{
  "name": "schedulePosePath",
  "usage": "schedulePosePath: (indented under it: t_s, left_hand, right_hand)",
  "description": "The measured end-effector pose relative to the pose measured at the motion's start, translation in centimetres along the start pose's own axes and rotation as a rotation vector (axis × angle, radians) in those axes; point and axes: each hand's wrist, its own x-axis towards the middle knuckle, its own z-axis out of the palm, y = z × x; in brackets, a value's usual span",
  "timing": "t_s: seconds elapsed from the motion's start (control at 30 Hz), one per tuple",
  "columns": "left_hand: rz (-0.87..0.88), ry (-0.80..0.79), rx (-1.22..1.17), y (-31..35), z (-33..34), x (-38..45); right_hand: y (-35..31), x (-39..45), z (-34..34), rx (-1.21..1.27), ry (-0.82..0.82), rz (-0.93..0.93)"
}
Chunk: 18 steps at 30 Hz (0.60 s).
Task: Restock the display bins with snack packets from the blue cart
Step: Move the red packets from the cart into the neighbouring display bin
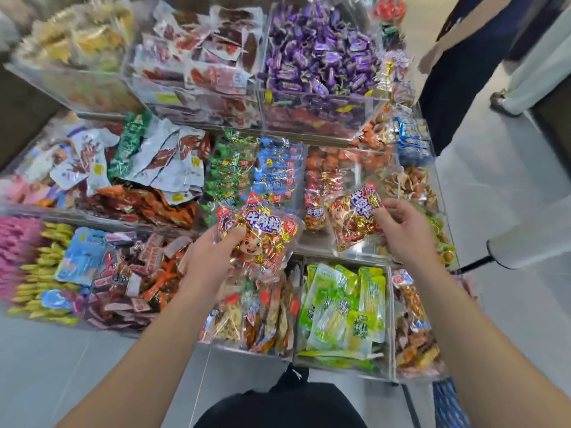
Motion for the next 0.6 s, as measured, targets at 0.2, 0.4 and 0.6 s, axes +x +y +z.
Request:
schedulePosePath:
  t_s: [0.2, 0.4, 0.6]
  left_hand:
    - [-0.038, 0.048, -0.047, 1.4, 3.9, 2.8]
    - [-0.083, 0.074, -0.029, 2.4, 5.8, 5.5]
    - [-0.157, 0.096, -0.028, 2.8, 6.8, 8.2]
  right_hand:
    - [2.4, 6.9, 1.2, -0.171, -0.112, -0.021]
    - [5.4, 11.3, 4.7, -0.454, -0.293, -0.015]
    - [8.2, 13.3, 9.2, -0.585, -0.409, -0.067]
